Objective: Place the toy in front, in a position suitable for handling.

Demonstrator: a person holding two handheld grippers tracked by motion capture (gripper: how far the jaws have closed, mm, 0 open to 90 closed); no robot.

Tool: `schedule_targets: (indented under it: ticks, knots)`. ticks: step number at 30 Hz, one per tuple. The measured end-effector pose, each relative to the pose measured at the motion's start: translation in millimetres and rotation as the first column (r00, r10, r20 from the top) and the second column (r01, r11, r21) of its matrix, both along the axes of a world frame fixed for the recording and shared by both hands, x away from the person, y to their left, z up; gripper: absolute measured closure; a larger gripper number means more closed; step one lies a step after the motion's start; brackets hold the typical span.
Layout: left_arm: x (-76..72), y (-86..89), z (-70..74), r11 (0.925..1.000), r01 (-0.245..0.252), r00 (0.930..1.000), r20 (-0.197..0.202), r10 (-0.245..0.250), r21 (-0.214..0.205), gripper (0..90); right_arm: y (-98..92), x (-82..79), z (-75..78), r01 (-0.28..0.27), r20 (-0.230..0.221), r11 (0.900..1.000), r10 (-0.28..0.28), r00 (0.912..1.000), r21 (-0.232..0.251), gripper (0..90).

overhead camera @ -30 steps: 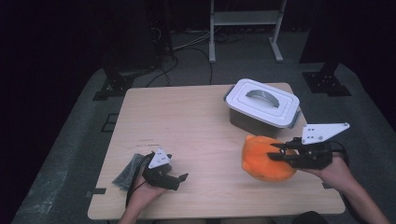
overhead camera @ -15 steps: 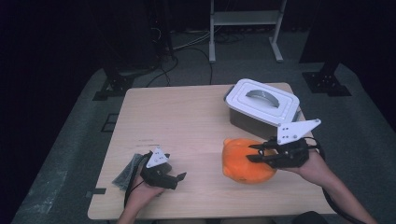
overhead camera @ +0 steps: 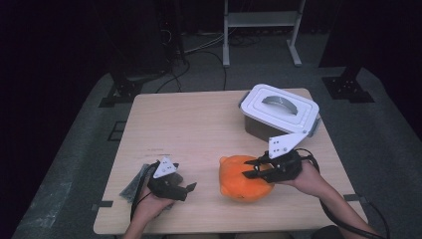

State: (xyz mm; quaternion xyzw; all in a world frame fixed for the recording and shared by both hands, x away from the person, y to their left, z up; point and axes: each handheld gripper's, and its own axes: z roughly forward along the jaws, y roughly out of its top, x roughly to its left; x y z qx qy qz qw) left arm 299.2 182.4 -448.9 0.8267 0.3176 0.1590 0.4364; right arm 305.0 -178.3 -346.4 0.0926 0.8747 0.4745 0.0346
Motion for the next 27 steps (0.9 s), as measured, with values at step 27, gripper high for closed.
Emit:
schedule_targets:
  ticks: [27]
  knots:
    - [1.9,5.6,0.1,1.0,-0.009,1.0,-0.004,0.009,-0.003,3.8,31.0,7.2,-64.0,-0.034,-0.048,0.9987,0.032,0.9984,-0.039,66.4]
